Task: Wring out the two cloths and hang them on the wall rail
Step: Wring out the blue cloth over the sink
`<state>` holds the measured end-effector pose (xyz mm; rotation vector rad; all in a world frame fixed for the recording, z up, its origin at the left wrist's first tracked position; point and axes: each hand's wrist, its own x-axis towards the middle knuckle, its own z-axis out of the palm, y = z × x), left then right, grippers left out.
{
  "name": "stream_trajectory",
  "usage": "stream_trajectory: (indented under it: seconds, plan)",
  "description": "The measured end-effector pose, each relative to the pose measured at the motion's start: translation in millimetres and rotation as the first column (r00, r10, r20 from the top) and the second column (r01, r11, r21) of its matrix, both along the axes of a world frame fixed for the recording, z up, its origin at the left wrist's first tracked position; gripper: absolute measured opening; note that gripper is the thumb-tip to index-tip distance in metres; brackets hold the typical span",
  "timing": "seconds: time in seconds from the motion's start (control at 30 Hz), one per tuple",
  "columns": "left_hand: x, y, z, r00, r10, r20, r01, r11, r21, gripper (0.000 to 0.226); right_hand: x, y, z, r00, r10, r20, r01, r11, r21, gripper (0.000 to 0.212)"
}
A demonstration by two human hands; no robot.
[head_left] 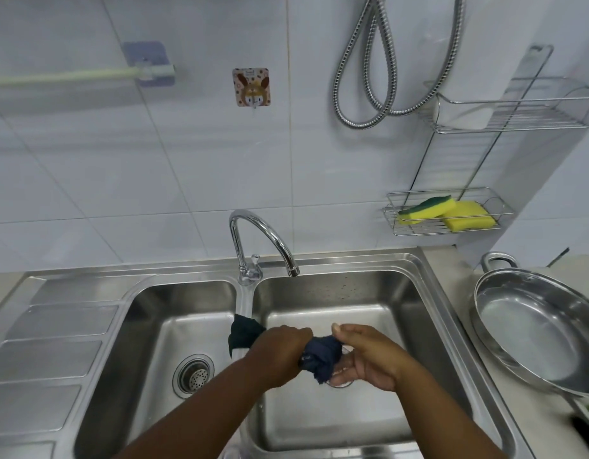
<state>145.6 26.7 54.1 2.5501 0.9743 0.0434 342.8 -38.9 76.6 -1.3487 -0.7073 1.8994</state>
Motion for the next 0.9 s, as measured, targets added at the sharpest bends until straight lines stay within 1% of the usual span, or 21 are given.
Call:
stream_trajectory:
  seconds: [0.07,0.13,0.17,0.2,0.23,0.3,0.33,0.4,0.43,0.47,0.53,0.57,0.6,0.63,0.67,0.7,0.73,0.77,0.8,0.83,0.9]
  plan:
    - [7.5,0.6,1.3,0.992,-0.111,-0.060,0.118,0.984,0.133,0.019,3.4,-0.3,-13.9,0.982,0.134,-0.132,-0.142,0.988,-0.060,0.065]
    - [18.3,-1.5,5.5,0.969,-0.205,-0.136,0.232,0.946,0.226,0.019,1.4,1.1,-26.2,0.927,0.279,-0.252,-0.302,0.951,-0.060,0.064]
    - [22.9,-3.2,6.9,0.950,-0.256,-0.180,0.295,0.922,0.249,0.020,-0.5,1.9,-30.3,0.896,0.340,-0.285,-0.368,0.929,-0.050,0.059]
    - [25.1,-3.9,6.3,0.919,-0.305,-0.249,0.363,0.901,0.236,0.021,-2.2,3.1,-32.8,0.878,0.383,-0.285,-0.414,0.909,-0.053,0.052]
    - [25.6,-3.3,4.1,0.881,-0.356,-0.311,0.430,0.877,0.216,0.021,-3.4,4.4,-34.3,0.878,0.408,-0.250,-0.438,0.895,-0.081,0.045]
    - [25.5,0.1,-6.9,0.837,-0.383,-0.392,0.484,0.851,0.202,0.027,-6.4,7.0,-37.6,0.890,0.444,-0.106,-0.456,0.871,-0.180,0.032]
    - [26.3,2.1,-12.4,0.840,-0.356,-0.409,0.468,0.856,0.217,0.029,-8.5,8.3,-39.7,0.884,0.467,-0.015,-0.458,0.859,-0.230,0.024]
    - [29.1,5.2,-18.3,0.862,-0.305,-0.405,0.419,0.877,0.233,0.023,-13.7,10.4,-42.3,0.855,0.483,0.188,-0.416,0.856,-0.306,0.013]
    - [31.2,6.7,-18.7,0.876,-0.286,-0.388,0.380,0.905,0.192,0.018,-16.5,11.4,-43.9,0.821,0.482,0.305,-0.386,0.864,-0.323,0.016]
    - [33.0,8.0,-22.3,0.884,-0.262,-0.388,0.345,0.924,0.163,0.018,-19.5,12.1,-46.3,0.767,0.483,0.422,-0.369,0.870,-0.327,0.018]
    - [35.0,9.2,-33.5,0.890,-0.229,-0.394,0.305,0.942,0.140,0.022,-25.7,13.1,-51.0,0.630,0.501,0.593,-0.402,0.864,-0.303,0.015]
    - [36.1,6.7,-35.4,0.891,-0.214,-0.400,0.276,0.956,0.104,0.024,-28.0,12.1,-54.6,0.552,0.504,0.664,-0.443,0.852,-0.279,0.012]
    - [37.7,4.5,-36.8,0.891,-0.199,-0.408,0.237,0.971,0.045,0.025,-29.2,10.1,-58.8,0.449,0.489,0.748,-0.486,0.836,-0.255,0.012]
    - [40.7,3.2,-38.1,0.893,-0.181,-0.411,0.179,0.983,-0.044,0.026,-29.2,7.5,-63.1,0.312,0.438,0.843,-0.523,0.820,-0.232,0.019]
    - [43.5,2.8,-39.4,0.890,-0.165,-0.425,0.103,0.981,-0.166,0.027,-29.1,4.6,-68.6,0.180,0.344,0.922,-0.560,0.806,-0.191,0.025]
    - [46.2,3.8,-40.0,0.885,-0.157,-0.438,0.012,0.949,-0.316,0.028,-28.5,1.1,-73.9,0.089,0.207,0.974,-0.609,0.785,-0.111,0.025]
    - [48.6,5.5,-40.8,0.883,-0.153,-0.444,-0.082,0.881,-0.466,0.026,-27.3,-2.0,-80.1,0.027,0.072,0.997,-0.671,0.741,-0.036,0.021]
    - [50.3,7.5,-42.3,0.879,-0.153,-0.452,-0.167,0.788,-0.593,0.022,-26.3,-4.5,-84.8,-0.037,-0.017,0.999,-0.732,0.681,-0.016,0.019]
    - [49.6,9.6,-43.5,0.878,-0.148,-0.455,-0.236,0.693,-0.682,0.019,-25.7,-6.4,-89.1,-0.091,-0.066,0.994,-0.768,0.640,-0.028,0.023]
    - [46.7,12.0,-45.3,0.879,-0.138,-0.457,-0.287,0.612,-0.737,0.019,-25.0,-7.4,-94.0,-0.111,-0.111,0.988,-0.792,0.611,-0.021,0.028]
    - [36.9,15.8,-50.5,0.884,-0.113,-0.453,-0.340,0.508,-0.791,0.019,-25.0,-8.9,-101.6,-0.107,-0.155,0.982,-0.812,0.584,0.004,0.032]
